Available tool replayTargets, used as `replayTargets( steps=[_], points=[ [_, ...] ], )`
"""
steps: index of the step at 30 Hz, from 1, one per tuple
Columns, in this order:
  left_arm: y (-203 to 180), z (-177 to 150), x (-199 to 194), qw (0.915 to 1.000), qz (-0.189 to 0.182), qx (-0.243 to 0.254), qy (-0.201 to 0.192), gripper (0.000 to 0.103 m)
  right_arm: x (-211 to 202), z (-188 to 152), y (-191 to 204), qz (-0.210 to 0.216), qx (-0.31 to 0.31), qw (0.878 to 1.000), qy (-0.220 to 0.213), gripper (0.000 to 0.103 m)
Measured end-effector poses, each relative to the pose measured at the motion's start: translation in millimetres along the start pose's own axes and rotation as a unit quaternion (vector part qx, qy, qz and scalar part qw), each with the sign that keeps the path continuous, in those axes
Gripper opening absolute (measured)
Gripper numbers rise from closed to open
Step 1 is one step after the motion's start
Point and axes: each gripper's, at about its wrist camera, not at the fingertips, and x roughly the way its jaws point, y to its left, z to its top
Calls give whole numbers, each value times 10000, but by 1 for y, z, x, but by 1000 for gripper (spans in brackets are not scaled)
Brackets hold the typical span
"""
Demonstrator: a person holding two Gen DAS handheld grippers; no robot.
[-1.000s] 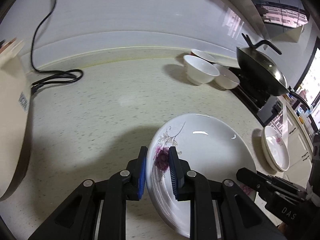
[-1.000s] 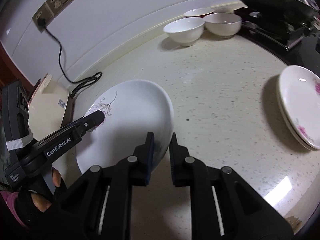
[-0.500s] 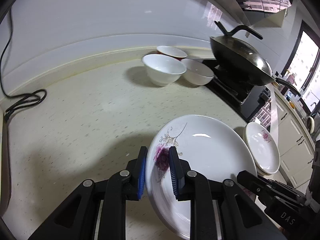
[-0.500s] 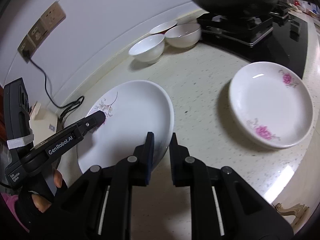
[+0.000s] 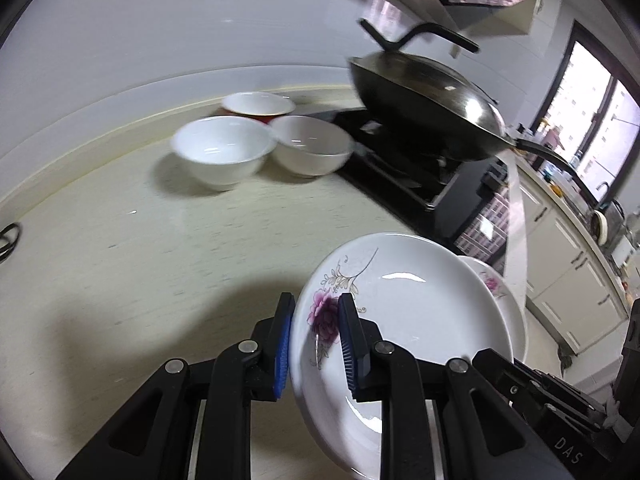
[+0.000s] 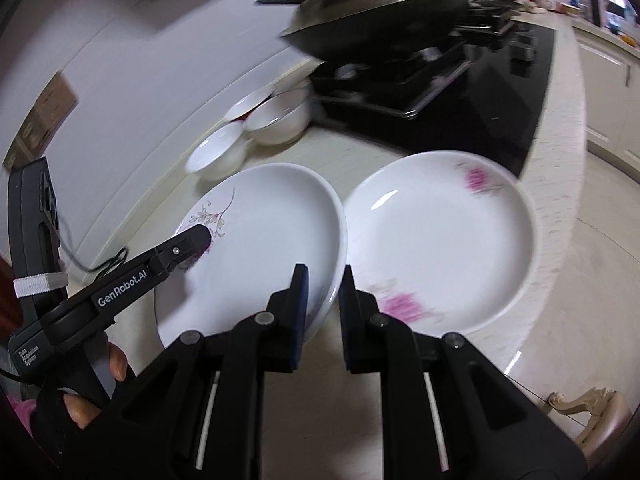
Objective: Organize plates and bowls
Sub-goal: 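Lift and carry the held plate toward the plate stack beside the stove, then lower the plate onto the stack and open both tools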
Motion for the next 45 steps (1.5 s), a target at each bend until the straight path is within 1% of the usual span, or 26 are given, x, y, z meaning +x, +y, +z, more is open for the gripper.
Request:
replayTargets(
  steps=[8, 13, 19, 29, 30, 37, 40, 41, 42, 43, 44, 45],
  points=[
    [-44, 13, 40, 9988, -356, 254, 238, 22, 0, 18, -45, -477, 243, 9985, -127, 18],
    [-68, 13, 62, 9972, -473, 437, 379, 22, 1, 23, -68, -716, 392, 9966, -113, 18],
    [-86, 12, 82, 9948, -583, 625, 563, 22, 4, 25, -86, -928, 483, 9945, -62, 17],
    [-91, 8, 89, 9936, -625, 703, 621, 26, 3, 21, -85, -1144, 205, 9932, -76, 18],
    [-92, 8, 89, 9934, -614, 745, 612, 27, 3, 21, -83, -1190, 157, 9927, -72, 19],
    [-93, 5, 87, 9920, -643, 939, 541, 29, 2, 21, -73, -1460, -229, 9890, -82, 23],
    [-91, 5, 87, 9916, -707, 928, 560, 31, 4, 21, -66, -1647, -466, 9852, -90, 26],
    [-91, 4, 87, 9915, -702, 946, 559, 31, 3, 20, -61, -1797, -604, 9818, -107, 28],
    [-92, 4, 87, 9911, -689, 984, 565, 31, 4, 20, -59, -1916, -697, 9789, -102, 31],
    [-93, 3, 88, 9908, -660, 1034, 581, 31, 6, 19, -56, -2124, -843, 9735, -46, 37],
    [-95, 1, 88, 9903, -634, 1092, 573, 31, 9, 17, -56, -2252, -941, 9697, 54, 40],
    [-95, 0, 88, 9902, -622, 1117, 565, 31, 11, 16, -57, -2259, -943, 9695, 112, 41]
  ],
)
